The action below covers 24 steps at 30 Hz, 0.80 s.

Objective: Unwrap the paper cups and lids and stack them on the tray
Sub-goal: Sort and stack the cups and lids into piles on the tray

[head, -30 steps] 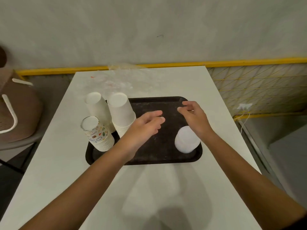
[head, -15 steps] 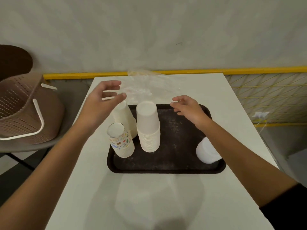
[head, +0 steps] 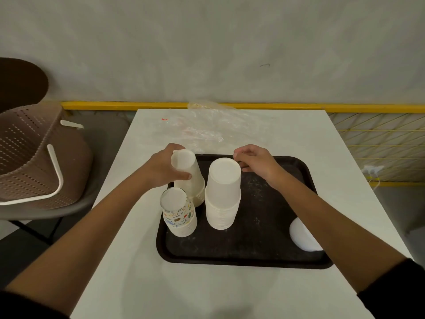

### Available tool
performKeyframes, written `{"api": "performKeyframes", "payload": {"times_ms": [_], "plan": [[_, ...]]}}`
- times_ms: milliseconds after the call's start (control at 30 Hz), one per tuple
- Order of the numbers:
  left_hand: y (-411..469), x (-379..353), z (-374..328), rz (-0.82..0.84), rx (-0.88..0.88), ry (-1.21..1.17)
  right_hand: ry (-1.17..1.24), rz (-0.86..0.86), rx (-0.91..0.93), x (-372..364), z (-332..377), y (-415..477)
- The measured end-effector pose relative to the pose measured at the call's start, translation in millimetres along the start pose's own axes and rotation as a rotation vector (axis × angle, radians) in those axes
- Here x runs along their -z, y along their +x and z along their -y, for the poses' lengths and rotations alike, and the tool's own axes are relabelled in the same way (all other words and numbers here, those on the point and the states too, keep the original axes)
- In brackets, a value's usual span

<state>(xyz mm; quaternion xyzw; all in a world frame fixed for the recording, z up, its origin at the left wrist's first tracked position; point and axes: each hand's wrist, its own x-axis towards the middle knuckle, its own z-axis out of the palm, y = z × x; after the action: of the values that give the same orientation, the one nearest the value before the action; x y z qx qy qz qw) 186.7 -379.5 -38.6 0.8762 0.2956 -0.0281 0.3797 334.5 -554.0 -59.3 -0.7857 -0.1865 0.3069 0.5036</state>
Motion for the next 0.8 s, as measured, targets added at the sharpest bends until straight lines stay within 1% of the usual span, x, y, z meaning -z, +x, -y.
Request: {"api": "performKeyframes", "payload": {"times_ms": [67, 167, 267, 333, 400, 533, 667, 800], "plan": [[6.1, 1.0, -5.8, 0.027, -0.005, -0.005, 0.020, 0.029, -0.002, -3.7, 0.5, 5.0], [16.6, -0.3, -17.3, 0.061, -0.065, 0.023, 0.051, 0.112, -0.022, -5.7, 1.8, 10.9], [26.7, -4.8, -31.8, 0.098, -0.130, 0.040, -0.092, 0.256, -0.016, -6.9, -0.7, 16.8], [33.2, -10.3, -41.7, 0.118, -0.148, 0.051, -0.197, 0.303, -0.006, -10.3, -4.2, 21.4], [40.1, -16.6, -50.3, 0.128, -0.158, 0.055, -0.246, 0.272, 0.006, -15.7, -8.1, 27.0], [45.9, -24.5, -61.2, 0.165, -0.181, 0.044, -0.232, 0.153, 0.065, -22.2, -17.5, 31.4], [40.8, -17.9, -57.7, 0.205, -0.140, -0.010, -0.227, 0.069, 0.117, -16.9, -23.0, 26.0], [25.8, -4.8, -38.5, 0.128, -0.108, -0.039, -0.228, 0.005, 0.154, -4.5, -29.3, 13.6]]}}
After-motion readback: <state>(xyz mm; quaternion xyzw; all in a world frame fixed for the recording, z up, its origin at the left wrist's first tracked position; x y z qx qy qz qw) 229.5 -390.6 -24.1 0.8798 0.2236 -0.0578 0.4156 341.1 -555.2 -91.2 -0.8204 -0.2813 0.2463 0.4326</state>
